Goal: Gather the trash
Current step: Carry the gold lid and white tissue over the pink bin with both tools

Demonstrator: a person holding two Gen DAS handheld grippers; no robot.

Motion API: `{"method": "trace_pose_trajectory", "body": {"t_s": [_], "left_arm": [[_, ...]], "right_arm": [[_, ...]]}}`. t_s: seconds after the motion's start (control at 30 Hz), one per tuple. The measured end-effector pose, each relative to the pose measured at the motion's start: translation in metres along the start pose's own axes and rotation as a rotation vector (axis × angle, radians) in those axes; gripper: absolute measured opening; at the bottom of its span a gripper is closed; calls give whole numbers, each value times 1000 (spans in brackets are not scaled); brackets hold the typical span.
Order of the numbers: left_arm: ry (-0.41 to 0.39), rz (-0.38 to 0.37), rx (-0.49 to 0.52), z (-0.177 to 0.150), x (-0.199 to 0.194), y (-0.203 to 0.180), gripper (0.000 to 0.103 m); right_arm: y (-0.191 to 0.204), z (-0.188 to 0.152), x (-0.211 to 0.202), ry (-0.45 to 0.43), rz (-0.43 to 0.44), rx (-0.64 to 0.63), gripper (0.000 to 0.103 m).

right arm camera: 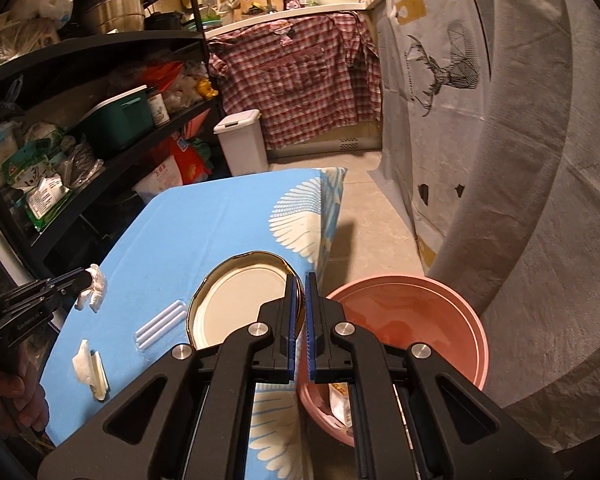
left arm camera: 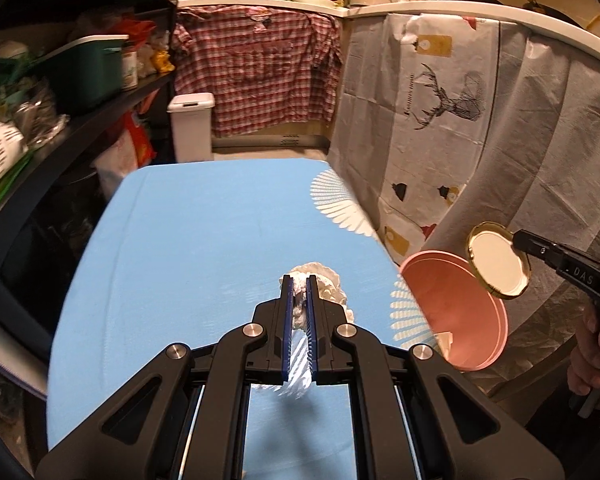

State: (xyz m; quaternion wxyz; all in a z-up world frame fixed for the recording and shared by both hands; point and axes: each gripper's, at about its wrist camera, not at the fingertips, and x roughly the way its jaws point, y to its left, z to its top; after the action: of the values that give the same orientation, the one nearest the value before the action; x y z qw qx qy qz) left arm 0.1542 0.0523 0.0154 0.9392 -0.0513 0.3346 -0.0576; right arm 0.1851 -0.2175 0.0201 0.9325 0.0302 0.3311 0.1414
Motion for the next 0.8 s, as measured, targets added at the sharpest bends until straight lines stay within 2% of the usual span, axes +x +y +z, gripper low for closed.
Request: {"method": "trace_pose_trajectory", "body": {"t_s": [0.8], "left_arm": [[59,-67,39,14,49,-52,6]], "right_arm": [[-38,4,12,6,-60,78,5]]}}
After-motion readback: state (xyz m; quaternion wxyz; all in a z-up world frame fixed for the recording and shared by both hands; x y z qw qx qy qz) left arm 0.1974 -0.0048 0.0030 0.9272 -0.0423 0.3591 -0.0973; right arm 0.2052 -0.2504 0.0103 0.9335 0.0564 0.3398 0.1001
